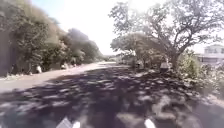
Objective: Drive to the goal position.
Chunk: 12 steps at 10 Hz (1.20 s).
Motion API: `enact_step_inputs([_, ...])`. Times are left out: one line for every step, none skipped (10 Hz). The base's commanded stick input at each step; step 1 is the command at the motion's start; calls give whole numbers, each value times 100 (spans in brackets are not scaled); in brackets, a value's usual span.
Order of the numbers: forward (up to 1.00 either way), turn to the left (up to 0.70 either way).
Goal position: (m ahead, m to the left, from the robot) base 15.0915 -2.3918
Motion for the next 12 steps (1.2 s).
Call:
enact_step_inputs([50,-9])
enact_step_inputs([50,-29])
enact_step_inputs([50,-49])
enact_step_inputs([50,-50])
enact_step_inputs([50,-50])
enact_step_inputs([50,-50])
enact_step_inputs([50,-50])
enact_step_inputs([50,-50])
enact_step_inputs([50,-50])
enact_step_inputs([50,-50])
enact_step_inputs([50,-50])
enact_step_inputs([50,-50])
